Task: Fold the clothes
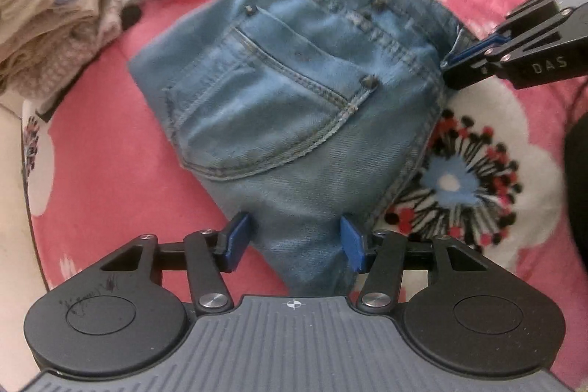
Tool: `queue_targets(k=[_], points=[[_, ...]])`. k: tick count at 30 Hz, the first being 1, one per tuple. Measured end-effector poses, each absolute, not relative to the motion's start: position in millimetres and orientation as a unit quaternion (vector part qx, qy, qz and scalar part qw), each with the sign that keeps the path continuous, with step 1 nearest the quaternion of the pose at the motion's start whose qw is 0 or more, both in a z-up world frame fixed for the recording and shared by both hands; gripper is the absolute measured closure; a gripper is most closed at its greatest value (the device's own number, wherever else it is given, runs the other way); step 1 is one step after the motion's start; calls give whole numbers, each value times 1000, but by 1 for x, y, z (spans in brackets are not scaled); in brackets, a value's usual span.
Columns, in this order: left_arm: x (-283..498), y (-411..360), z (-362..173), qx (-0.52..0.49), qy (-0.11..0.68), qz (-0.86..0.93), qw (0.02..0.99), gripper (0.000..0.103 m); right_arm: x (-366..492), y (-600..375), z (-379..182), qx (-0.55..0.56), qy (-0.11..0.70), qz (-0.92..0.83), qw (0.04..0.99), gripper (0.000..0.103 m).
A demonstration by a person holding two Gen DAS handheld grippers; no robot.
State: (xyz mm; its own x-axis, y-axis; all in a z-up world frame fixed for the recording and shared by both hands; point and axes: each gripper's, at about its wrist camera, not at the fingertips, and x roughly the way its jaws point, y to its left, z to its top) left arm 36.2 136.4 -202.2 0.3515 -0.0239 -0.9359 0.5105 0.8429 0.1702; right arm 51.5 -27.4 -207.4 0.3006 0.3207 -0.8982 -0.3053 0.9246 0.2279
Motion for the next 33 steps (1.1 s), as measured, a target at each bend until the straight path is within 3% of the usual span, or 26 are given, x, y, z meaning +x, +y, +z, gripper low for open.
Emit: queue_targets(k=[8, 15, 24, 33], points=[[38, 144, -198, 220, 548, -183, 786, 46, 40, -58, -184, 61, 552, 175, 813, 88], [22, 149, -182, 228, 541, -183, 788, 47, 53, -95, -136, 132, 465, 188, 855, 84], [13, 146, -174, 261, 513, -191, 795, 48, 108, -74, -165, 132, 490, 191, 840, 82], [13, 148, -180, 268, 505, -205, 795, 50, 129, -83, -185, 203, 513, 205, 808, 82]])
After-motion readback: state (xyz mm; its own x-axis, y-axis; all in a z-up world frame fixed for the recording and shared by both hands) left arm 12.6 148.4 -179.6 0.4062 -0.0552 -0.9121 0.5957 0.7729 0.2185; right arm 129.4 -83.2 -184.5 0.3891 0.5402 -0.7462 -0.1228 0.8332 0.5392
